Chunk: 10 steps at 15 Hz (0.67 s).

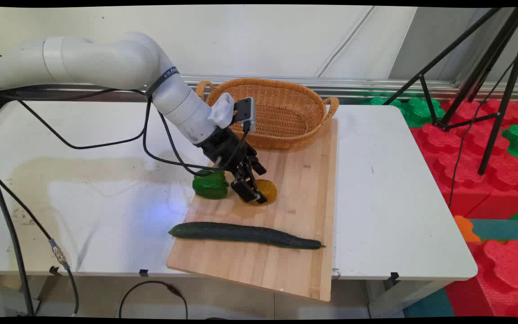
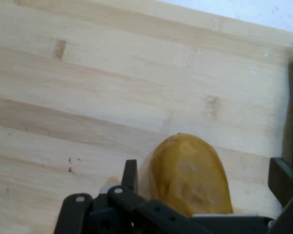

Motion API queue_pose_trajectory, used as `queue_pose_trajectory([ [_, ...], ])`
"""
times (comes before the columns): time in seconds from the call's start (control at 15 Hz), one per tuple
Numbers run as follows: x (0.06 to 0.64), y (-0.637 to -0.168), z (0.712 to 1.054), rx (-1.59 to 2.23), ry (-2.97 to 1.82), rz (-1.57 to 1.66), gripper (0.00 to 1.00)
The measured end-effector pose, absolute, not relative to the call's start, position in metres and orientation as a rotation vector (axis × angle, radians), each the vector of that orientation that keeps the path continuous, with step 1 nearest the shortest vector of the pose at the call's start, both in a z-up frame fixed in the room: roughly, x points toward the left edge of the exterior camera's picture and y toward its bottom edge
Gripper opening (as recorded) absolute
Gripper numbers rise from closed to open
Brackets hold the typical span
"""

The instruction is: Pick up the cucumber from the cutting board

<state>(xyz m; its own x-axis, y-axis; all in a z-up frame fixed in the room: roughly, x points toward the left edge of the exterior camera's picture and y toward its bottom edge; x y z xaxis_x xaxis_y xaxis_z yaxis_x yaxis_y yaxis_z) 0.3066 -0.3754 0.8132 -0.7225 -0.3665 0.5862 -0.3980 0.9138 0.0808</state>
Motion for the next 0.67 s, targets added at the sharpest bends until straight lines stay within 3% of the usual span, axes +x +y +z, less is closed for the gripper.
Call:
queue_pose_trajectory([
  [0.67, 0.344, -0.347, 0.859, 0.530, -2.433, 0.044, 1.00],
])
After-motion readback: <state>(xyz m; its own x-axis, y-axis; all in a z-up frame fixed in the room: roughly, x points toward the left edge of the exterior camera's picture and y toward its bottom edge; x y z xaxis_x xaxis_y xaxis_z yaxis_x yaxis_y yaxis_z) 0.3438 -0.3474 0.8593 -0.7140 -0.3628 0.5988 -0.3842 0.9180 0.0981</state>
